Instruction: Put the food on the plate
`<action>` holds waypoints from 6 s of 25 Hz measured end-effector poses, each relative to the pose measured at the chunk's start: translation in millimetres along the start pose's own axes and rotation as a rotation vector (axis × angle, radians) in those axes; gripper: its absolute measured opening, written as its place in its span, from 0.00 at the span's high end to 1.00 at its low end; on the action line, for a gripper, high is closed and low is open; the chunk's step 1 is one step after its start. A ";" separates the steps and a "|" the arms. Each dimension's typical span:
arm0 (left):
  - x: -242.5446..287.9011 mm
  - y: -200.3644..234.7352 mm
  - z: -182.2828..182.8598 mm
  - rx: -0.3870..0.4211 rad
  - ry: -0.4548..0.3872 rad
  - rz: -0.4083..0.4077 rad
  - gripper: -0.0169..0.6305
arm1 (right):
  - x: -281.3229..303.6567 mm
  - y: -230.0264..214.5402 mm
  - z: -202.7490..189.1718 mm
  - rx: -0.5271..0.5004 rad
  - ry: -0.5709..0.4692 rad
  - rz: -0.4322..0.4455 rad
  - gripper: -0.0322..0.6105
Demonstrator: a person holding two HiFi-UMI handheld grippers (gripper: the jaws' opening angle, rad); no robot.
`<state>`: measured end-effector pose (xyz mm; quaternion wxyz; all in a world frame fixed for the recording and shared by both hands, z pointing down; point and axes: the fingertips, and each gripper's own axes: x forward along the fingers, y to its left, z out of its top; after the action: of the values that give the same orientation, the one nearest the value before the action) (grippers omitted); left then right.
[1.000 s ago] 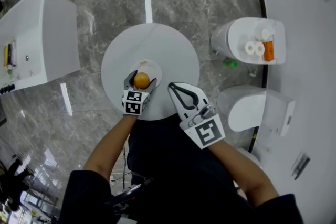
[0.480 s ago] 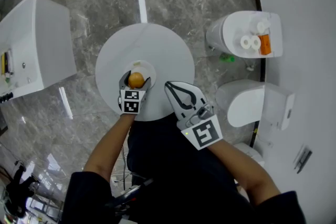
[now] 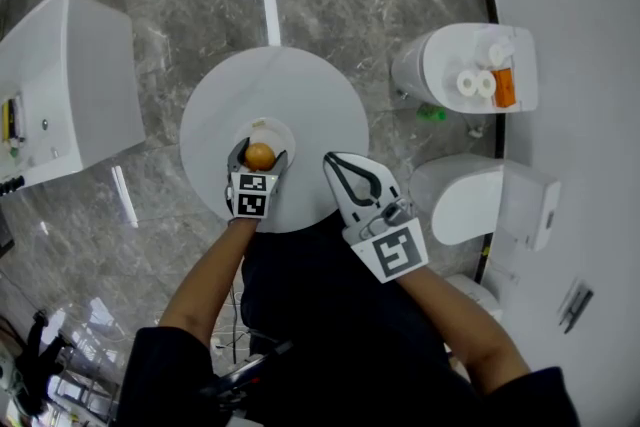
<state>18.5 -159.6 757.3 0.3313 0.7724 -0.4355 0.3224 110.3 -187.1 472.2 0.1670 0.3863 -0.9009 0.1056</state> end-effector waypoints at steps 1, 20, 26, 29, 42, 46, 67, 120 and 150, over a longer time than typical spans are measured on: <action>0.5 -0.6 0.1 -0.001 0.002 -0.002 0.40 | -0.6 0.5 -0.6 0.002 0.000 0.000 0.94; -7.8 9.5 -0.4 -0.013 0.012 -0.001 0.40 | 0.2 10.3 -9.7 0.020 0.021 0.028 0.94; -14.3 9.8 1.4 -0.022 0.000 0.002 0.40 | 0.0 15.4 -14.1 0.053 0.027 0.060 0.94; -17.5 11.2 4.1 -0.014 -0.008 0.005 0.40 | -0.5 15.6 -11.4 0.052 0.022 0.061 0.94; -39.1 9.8 2.4 -0.022 -0.046 -0.016 0.40 | -1.9 42.8 1.1 -0.053 -0.015 0.087 0.94; -52.0 5.7 6.1 -0.027 -0.072 -0.026 0.40 | -5.2 48.1 3.7 -0.026 -0.021 0.069 0.94; -135.9 -2.3 34.9 -0.126 -0.258 -0.064 0.40 | -16.3 83.3 27.0 -0.023 -0.082 0.023 0.94; -412.7 17.9 165.3 -0.133 -0.845 -0.149 0.40 | -23.2 173.7 151.7 0.109 -0.374 -0.091 0.94; -429.2 24.6 178.9 -0.095 -0.906 -0.154 0.88 | -7.1 178.1 166.7 0.044 -0.376 -0.067 0.94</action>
<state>-142.9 -114.2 322.9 0.1652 0.8496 -0.4921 -0.0936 -52.0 -114.7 304.9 -0.0092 0.4328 -0.9003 0.0455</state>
